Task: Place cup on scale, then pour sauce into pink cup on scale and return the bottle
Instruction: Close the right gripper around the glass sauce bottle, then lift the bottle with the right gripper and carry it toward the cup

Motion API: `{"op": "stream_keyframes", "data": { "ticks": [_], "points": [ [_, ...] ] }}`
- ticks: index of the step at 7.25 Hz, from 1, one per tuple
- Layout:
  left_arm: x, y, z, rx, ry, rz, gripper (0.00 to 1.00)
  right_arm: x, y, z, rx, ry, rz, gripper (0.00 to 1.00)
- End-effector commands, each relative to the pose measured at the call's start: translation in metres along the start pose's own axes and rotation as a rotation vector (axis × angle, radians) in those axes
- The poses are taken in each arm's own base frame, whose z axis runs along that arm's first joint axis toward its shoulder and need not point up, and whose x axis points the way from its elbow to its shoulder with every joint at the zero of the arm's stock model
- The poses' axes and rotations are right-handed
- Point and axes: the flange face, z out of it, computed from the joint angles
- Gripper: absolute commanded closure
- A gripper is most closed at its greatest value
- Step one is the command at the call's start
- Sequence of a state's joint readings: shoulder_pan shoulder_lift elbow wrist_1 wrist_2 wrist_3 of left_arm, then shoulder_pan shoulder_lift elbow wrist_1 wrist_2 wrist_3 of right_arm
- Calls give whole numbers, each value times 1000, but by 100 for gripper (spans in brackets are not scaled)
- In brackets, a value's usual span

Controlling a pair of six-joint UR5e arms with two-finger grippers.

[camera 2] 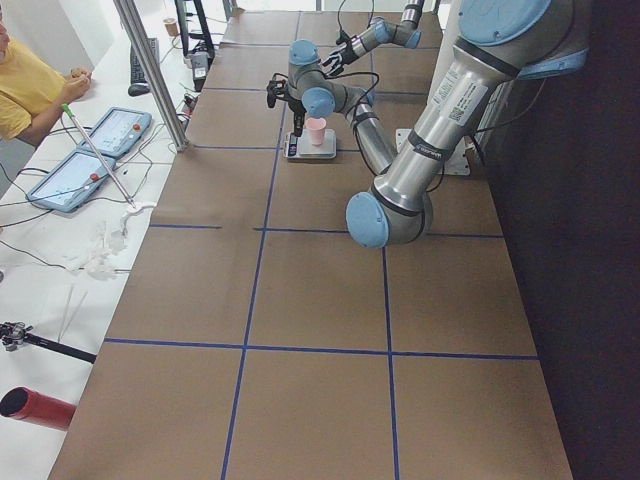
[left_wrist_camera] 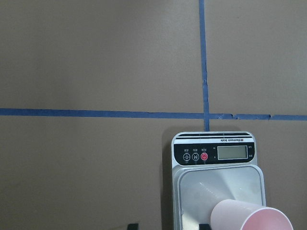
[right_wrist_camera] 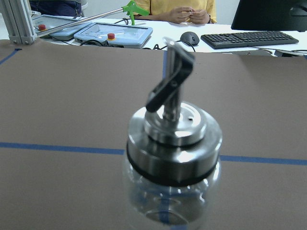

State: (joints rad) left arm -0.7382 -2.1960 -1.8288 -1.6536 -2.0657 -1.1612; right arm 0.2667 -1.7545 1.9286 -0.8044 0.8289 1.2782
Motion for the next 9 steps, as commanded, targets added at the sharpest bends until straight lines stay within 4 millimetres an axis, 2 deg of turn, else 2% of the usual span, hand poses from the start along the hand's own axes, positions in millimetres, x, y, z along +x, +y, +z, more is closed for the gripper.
{"op": "stream_keyframes", "data": {
  "ticks": [1,5,6,7,9],
  "points": [
    [-5,2,2,-3,-6,-3,46,-17,-12,8,20,-11,27,0],
    [-4,2,0,0,-3,-1,46,8,-23,32,44,54,5,0],
    [-4,3,-3,2,1,0,45,6,-24,34,43,53,6,0],
    [-6,4,-5,2,0,-2,45,-13,-29,43,55,38,24,0],
    [-6,8,-11,6,8,2,45,-13,-26,48,54,45,20,0]
  ]
}}
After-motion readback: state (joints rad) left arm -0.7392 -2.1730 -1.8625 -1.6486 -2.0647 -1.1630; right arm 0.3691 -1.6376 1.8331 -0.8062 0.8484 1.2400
